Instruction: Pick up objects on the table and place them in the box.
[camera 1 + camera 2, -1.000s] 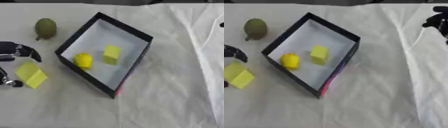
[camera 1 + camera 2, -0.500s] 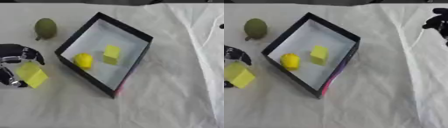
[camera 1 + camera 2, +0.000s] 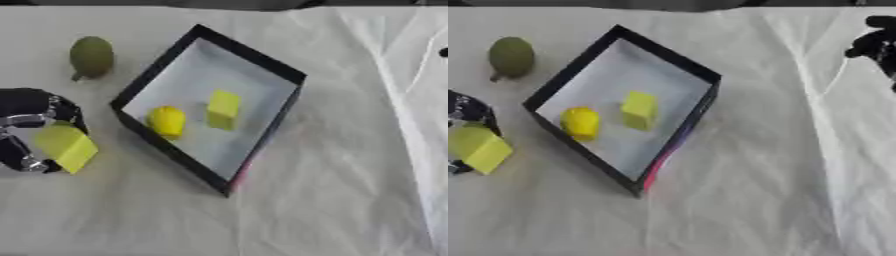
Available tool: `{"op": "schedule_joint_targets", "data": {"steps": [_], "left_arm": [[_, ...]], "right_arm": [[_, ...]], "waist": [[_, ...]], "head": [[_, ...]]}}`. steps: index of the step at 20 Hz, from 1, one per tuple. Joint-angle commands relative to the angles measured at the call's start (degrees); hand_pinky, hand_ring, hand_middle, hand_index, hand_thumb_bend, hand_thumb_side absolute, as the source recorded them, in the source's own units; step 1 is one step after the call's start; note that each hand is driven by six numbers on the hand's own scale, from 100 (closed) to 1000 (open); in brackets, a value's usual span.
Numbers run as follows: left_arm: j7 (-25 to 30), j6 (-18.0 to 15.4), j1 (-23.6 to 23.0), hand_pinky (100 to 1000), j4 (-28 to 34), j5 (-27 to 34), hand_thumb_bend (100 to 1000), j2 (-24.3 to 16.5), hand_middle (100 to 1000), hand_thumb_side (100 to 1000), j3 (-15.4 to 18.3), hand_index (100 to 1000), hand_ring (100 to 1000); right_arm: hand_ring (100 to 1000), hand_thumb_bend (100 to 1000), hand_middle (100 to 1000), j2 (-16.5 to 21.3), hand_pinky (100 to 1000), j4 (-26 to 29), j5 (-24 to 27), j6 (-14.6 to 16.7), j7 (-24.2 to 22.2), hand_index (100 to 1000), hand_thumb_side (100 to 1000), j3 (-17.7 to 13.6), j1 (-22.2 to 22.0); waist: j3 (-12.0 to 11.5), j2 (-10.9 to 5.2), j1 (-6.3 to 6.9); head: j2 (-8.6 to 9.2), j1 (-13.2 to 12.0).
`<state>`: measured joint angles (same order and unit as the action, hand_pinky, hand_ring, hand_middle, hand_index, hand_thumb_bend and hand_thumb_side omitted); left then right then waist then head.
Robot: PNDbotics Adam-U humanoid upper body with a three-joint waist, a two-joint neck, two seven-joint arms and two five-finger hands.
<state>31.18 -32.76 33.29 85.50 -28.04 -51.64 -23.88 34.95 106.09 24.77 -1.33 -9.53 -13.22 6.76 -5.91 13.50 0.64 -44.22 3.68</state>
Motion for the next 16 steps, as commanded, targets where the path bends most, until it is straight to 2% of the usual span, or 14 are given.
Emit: {"op": "schedule_joint_targets", "data": {"steps": [1, 5, 8, 9, 12, 16], "left_arm": [[7.14, -10.97, -0.26, 691, 3.83, -0.66, 367, -3.37, 492, 100, 2.27, 547, 636], [2.34, -10.02, -1.02, 673, 9.63, 0.27, 411, -5.80, 476, 100, 5.23, 525, 619], [-0.33, -8.52, 1.23, 675, 14.00, 3.21, 476, -7.58, 483, 100, 7.90, 531, 624], [-0.92, -7.90, 2.75, 676, 15.15, 4.21, 523, -7.70, 484, 100, 8.65, 532, 627], [-1.54, -6.55, 9.25, 676, 16.27, 7.28, 545, -6.14, 483, 100, 8.76, 530, 625], [1.62, -6.69, 19.02, 675, 11.69, 9.76, 549, 0.54, 484, 100, 5.58, 528, 620]], "right_arm": [[679, 100, 605, 1.10, 964, 0.46, 0.31, -0.04, 0.36, 803, 634, -0.84, 0.26], [678, 100, 604, 1.43, 964, 0.56, 0.37, 0.09, 0.53, 803, 628, -0.98, 0.01], [680, 100, 605, 2.12, 963, 0.67, 0.72, 0.35, 0.69, 803, 619, -1.10, -0.07], [682, 100, 607, 2.38, 963, 0.72, 0.93, 0.46, 0.73, 805, 614, -1.14, -0.03], [685, 100, 609, 3.24, 964, 0.83, 1.88, 0.65, 0.86, 806, 605, -1.20, 0.43], [686, 100, 610, 4.41, 963, 1.06, 3.63, 0.79, 0.89, 806, 588, -1.08, 1.59]], "waist": [[-0.08, -0.62, 0.50], [-0.19, -0.77, 0.59], [-0.44, -1.05, 0.82], [-0.52, -1.18, 0.93], [-0.69, -1.66, 1.35], [-0.71, -2.23, 1.65]], "head": [[0.10, 0.25], [0.10, 1.21], [0.10, 2.37], [0.10, 2.69], [0.10, 3.30], [0.10, 3.35]]}}
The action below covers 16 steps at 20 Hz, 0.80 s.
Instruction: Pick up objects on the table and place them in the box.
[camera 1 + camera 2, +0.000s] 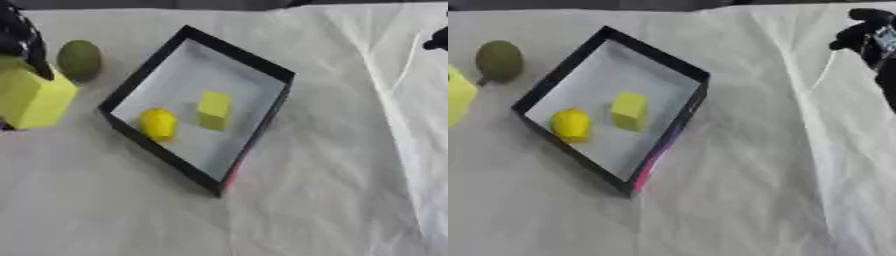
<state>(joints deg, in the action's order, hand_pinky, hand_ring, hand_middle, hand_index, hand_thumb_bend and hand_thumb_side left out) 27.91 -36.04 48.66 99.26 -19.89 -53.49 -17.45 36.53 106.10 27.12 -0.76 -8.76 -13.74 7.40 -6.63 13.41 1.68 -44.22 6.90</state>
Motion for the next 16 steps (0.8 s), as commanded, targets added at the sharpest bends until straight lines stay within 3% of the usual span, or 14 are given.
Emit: {"op": "schedule_joint_targets", "data": {"steps": [1, 8, 16], "left_arm": [[5.75, -3.51, 5.94, 674, -3.93, 2.06, 531, 4.47, 482, 100, -1.65, 525, 616], [10.72, -5.58, 16.88, 668, -19.68, 1.72, 453, 16.11, 480, 100, -7.10, 525, 595], [12.98, -11.50, 19.28, 680, -34.49, -4.97, 404, 23.46, 494, 100, -10.26, 542, 608]], "right_arm": [[686, 100, 610, 3.17, 963, 1.15, 1.75, 0.32, 0.07, 806, 583, -0.46, 1.29], [687, 100, 611, 4.85, 962, 1.23, 4.07, 0.70, 0.00, 806, 573, -0.10, 3.27], [686, 100, 610, 4.53, 962, 0.89, 4.32, -0.03, -0.68, 806, 594, 0.59, 4.59]], "waist": [[0.03, -2.25, 0.61], [0.09, -2.38, 0.74], [0.65, -1.99, 1.01]], "head": [[0.10, 0.12], [0.10, -0.15], [0.10, -1.08]]}}
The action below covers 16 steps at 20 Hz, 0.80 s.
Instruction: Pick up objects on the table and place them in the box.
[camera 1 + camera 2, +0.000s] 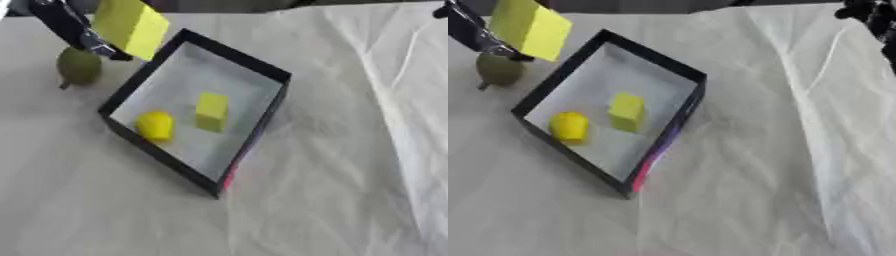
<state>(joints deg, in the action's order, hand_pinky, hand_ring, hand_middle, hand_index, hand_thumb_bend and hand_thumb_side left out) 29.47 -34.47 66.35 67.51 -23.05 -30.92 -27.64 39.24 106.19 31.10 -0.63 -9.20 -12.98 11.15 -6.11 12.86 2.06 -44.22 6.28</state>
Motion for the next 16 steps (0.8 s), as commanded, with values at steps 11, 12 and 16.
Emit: {"op": "schedule_joint_targets", "data": {"steps": [11, 12, 16], "left_arm": [[8.31, -17.26, 0.50, 697, -10.65, -10.18, 429, 7.19, 526, 100, -0.97, 585, 628], [8.05, -17.38, 0.33, 704, -10.98, -10.84, 456, 7.53, 540, 100, -1.02, 599, 639], [6.80, -17.14, -0.82, 756, -12.44, -14.09, 482, 8.76, 637, 100, -0.51, 699, 716]], "right_arm": [[685, 100, 610, 1.01, 964, 0.72, 0.22, -1.15, -0.95, 805, 603, 0.35, 1.66], [685, 100, 609, 0.94, 964, 0.69, 0.12, -1.22, -0.98, 805, 605, 0.36, 1.62], [685, 100, 609, 0.70, 964, 0.63, -0.43, -1.32, -1.08, 804, 608, 0.37, 1.43]], "waist": [[0.63, -1.12, 1.01], [0.71, -1.07, 1.03], [1.11, -0.85, 1.04]], "head": [[0.10, -1.14], [0.10, -1.22], [0.10, -1.55]]}}
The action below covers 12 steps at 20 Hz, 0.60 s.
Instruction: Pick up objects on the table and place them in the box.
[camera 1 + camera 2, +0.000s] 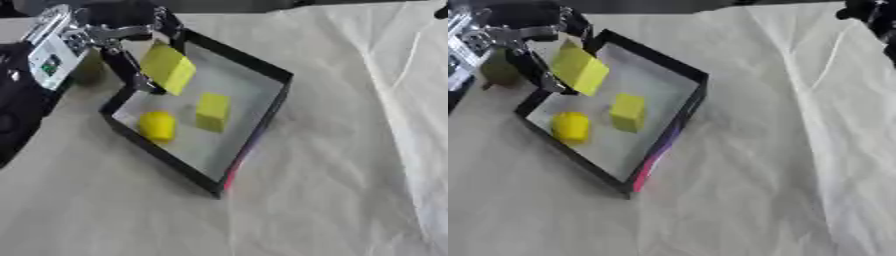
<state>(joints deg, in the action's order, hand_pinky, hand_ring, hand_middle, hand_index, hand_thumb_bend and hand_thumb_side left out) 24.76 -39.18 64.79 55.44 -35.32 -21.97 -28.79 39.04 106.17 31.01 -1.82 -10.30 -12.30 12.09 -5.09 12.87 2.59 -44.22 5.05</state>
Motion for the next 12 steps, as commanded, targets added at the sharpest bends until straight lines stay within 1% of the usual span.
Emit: {"op": "schedule_joint_targets", "data": {"steps": [1, 2, 3, 4, 5, 6, 7, 8, 10, 12], "left_arm": [[11.24, -12.47, 0.61, 769, -0.60, -2.71, 491, -0.13, 664, 100, 0.67, 729, 736], [11.35, -12.56, 0.56, 832, -0.64, -3.88, 517, -0.20, 774, 121, 0.57, 844, 817], [11.93, -12.68, 0.51, 869, -0.46, -5.27, 536, -0.26, 845, 311, 0.49, 902, 870], [12.55, -12.73, 0.44, 888, -0.20, -6.36, 560, -0.25, 878, 417, 0.64, 932, 892], [13.03, -12.76, 0.37, 896, 0.09, -7.04, 578, -0.26, 892, 497, 0.95, 947, 899], [13.29, -12.78, 0.30, 908, 0.39, -7.32, 633, -0.31, 911, 663, 1.30, 967, 910], [13.12, -12.78, 0.18, 912, 1.05, -7.11, 659, -0.50, 915, 724, 1.80, 970, 912], [12.87, -12.77, -0.01, 911, 1.94, -6.64, 660, -0.77, 913, 749, 2.17, 969, 911], [12.45, -12.31, -0.64, 911, 4.91, -4.38, 613, -1.72, 908, 729, 2.77, 969, 906], [12.94, -10.95, -1.30, 914, 8.67, -0.68, 576, -3.30, 908, 713, 3.22, 972, 906]], "right_arm": [[685, 100, 609, 0.87, 964, 0.64, -0.41, -0.14, 0.01, 804, 608, -0.32, 0.45], [685, 100, 609, 0.85, 964, 0.63, -0.45, -0.15, 0.01, 804, 608, -0.34, 0.45], [684, 100, 609, 0.83, 964, 0.63, -0.45, -0.15, 0.01, 804, 608, -0.34, 0.47], [684, 100, 608, 0.81, 964, 0.61, -0.45, -0.19, 0.00, 804, 608, -0.33, 0.49], [684, 100, 608, 0.77, 964, 0.56, -0.47, -0.26, -0.03, 804, 609, -0.31, 0.53], [684, 100, 609, 0.73, 964, 0.53, -0.49, -0.32, -0.05, 804, 609, -0.29, 0.57], [684, 100, 609, 0.71, 964, 0.50, -0.50, -0.38, -0.08, 804, 610, -0.28, 0.58], [684, 100, 609, 0.71, 965, 0.48, -0.51, -0.41, -0.09, 804, 610, -0.28, 0.55], [684, 100, 609, 0.74, 964, 0.42, -0.54, -0.43, -0.05, 804, 610, -0.33, 0.43], [684, 100, 609, 0.80, 964, 0.41, -0.62, -0.37, 0.04, 804, 609, -0.42, 0.22]], "waist": [[0.13, -0.84, 0.53], [0.13, -0.83, 0.54], [0.09, -0.83, 0.54], [0.02, -0.84, 0.55], [-0.04, -0.86, 0.55], [-0.09, -0.88, 0.55], [-0.19, -0.92, 0.55], [-0.28, -0.94, 0.55], [-0.51, -0.98, 0.54], [-0.74, -1.04, 0.49]], "head": [[0.10, -0.36], [0.10, -0.39], [0.10, -0.33], [0.10, -0.26], [0.10, -0.23], [0.10, -0.21], [0.10, -0.16], [0.10, -0.12], [0.10, -0.04], [0.10, 0.13]]}}
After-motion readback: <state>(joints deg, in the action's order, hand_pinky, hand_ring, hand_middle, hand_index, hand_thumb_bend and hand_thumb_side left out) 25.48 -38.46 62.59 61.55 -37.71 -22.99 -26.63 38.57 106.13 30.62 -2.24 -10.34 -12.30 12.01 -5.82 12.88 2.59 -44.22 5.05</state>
